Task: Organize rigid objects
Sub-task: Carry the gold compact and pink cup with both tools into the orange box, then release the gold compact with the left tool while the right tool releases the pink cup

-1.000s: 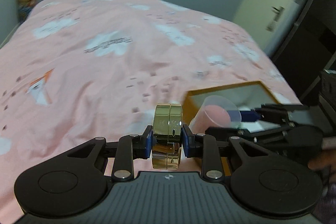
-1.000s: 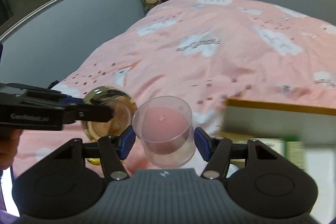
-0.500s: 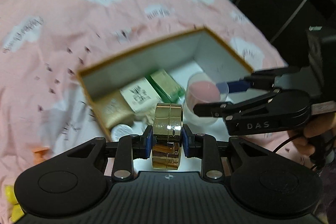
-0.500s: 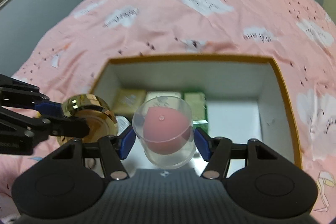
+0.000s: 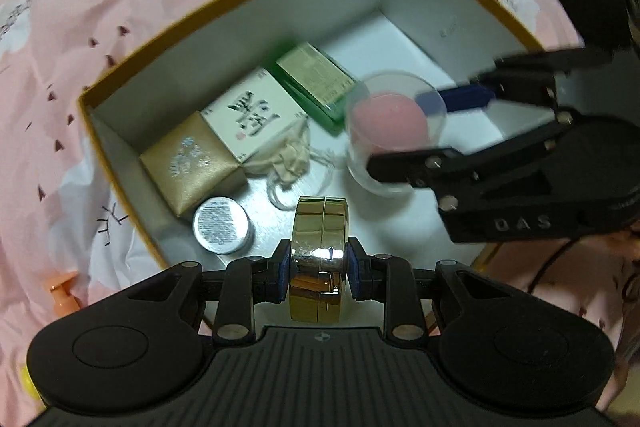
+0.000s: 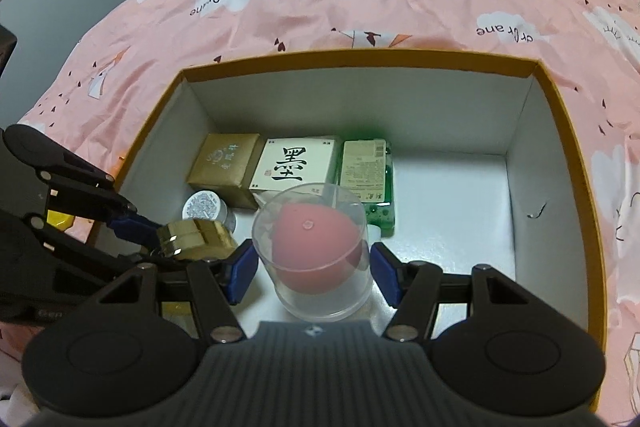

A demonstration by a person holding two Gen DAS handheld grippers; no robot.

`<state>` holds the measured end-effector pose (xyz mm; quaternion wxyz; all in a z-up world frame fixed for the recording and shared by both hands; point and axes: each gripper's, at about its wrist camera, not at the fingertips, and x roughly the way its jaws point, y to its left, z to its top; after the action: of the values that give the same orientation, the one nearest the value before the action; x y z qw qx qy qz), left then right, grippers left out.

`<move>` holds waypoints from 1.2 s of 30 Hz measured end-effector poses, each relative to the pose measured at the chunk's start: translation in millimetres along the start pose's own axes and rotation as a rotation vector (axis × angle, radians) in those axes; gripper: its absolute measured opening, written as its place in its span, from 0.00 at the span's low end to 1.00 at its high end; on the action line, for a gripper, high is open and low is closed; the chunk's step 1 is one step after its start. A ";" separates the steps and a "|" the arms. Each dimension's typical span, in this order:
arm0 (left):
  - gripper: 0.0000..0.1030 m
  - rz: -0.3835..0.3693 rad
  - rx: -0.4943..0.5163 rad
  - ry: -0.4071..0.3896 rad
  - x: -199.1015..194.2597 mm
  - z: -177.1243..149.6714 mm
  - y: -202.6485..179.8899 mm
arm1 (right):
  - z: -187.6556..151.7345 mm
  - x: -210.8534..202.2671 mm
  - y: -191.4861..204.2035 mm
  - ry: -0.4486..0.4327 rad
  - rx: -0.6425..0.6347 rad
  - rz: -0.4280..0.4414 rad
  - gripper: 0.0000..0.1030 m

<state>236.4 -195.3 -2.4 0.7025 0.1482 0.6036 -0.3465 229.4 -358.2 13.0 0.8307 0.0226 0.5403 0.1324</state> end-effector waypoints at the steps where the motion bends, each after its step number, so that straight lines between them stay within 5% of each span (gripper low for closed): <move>1: 0.30 0.007 0.029 0.019 2.3 3.1 -5.0 | 0.4 1.1 -1.1 0.003 0.004 0.002 0.59; 16: 0.30 0.250 0.408 0.114 31.5 10.2 -39.0 | -0.6 3.3 -8.5 0.012 0.015 0.008 0.59; 27: 0.40 0.154 0.370 0.080 15.4 4.4 -26.7 | 0.3 6.8 -6.4 0.053 0.033 0.049 0.59; 36: 0.42 -0.008 0.293 0.056 -0.1 -2.4 -20.5 | -3.7 14.6 -2.7 0.097 0.057 0.082 0.59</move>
<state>220.9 -208.4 1.5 0.6548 0.2562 0.5666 -0.4295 232.1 -357.6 -2.1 0.7965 0.0622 0.5819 0.1520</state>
